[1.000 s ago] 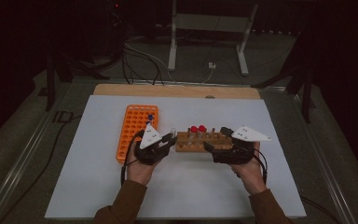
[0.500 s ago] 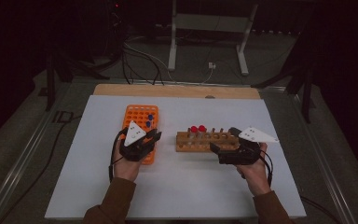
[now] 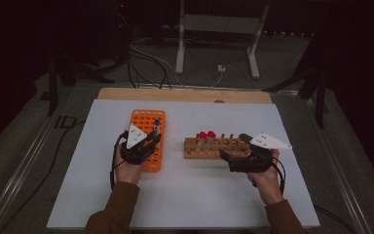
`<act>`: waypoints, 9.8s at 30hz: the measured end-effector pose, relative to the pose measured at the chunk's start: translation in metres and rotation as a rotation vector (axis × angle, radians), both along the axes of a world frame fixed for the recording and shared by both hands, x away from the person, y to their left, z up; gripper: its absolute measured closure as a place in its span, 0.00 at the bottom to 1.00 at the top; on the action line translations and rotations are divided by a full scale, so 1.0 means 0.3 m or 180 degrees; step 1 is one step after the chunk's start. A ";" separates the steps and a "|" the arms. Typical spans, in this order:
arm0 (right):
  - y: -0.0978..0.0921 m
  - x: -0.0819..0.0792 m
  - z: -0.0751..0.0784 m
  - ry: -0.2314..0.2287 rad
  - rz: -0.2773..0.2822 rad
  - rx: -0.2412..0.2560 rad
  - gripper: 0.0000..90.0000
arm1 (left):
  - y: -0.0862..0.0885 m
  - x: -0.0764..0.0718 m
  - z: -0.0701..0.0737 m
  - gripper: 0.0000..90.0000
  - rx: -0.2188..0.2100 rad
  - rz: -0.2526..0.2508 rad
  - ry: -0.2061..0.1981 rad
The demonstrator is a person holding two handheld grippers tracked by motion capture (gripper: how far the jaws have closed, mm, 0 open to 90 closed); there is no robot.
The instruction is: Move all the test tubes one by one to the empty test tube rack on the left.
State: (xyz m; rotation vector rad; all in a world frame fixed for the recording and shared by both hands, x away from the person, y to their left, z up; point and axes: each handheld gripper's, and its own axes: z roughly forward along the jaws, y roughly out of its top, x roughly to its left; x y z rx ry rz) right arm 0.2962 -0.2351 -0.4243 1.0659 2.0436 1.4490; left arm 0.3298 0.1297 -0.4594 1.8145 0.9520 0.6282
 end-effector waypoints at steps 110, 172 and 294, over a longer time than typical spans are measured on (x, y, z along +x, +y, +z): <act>0.115 0.153 -0.129 0.0169 -0.0106 -0.0574 0.84 | 0.025 -0.113 -0.045 0.01 -0.0357 0.0187 0.0302; 0.106 -0.008 0.005 -0.0061 0.0368 -0.0266 0.85 | -0.174 -0.179 0.021 0.01 -0.0204 -0.0412 -0.0002; 0.085 -0.029 0.014 0.0027 0.0361 -0.0158 0.00 | 0.003 -0.069 0.002 0.85 -0.0086 0.0169 -0.0140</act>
